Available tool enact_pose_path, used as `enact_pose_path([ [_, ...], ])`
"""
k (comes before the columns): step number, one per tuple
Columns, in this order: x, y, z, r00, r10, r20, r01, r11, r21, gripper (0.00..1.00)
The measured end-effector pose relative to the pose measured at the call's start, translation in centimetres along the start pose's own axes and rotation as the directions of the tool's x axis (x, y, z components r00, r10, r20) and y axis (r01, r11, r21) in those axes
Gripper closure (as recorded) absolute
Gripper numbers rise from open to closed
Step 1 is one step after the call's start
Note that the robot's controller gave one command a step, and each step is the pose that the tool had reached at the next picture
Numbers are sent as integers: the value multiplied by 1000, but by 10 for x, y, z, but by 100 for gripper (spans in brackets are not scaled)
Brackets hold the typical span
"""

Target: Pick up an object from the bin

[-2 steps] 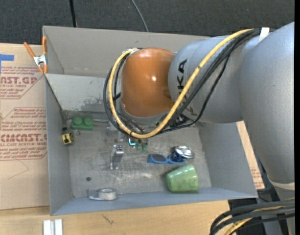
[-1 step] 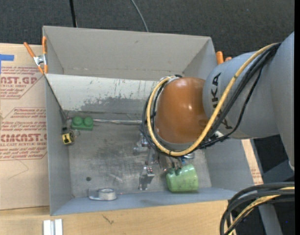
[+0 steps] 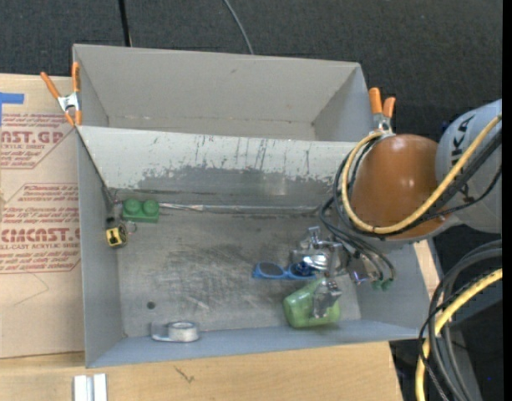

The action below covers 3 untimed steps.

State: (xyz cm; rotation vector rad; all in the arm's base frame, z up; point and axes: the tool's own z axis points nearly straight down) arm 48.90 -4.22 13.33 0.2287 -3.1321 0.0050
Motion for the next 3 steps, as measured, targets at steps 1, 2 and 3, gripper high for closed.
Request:
enact_pose_path([
  [1, -6, 1, 61, 999, -45, 15, 45, 999, -4, 0],
  [2, -7, 1, 59, 999, -45, 18, 45, 999, -3, 100],
  [3, -42, -20, -147, 946, -324, 12, 324, 946, 3, 100],
])
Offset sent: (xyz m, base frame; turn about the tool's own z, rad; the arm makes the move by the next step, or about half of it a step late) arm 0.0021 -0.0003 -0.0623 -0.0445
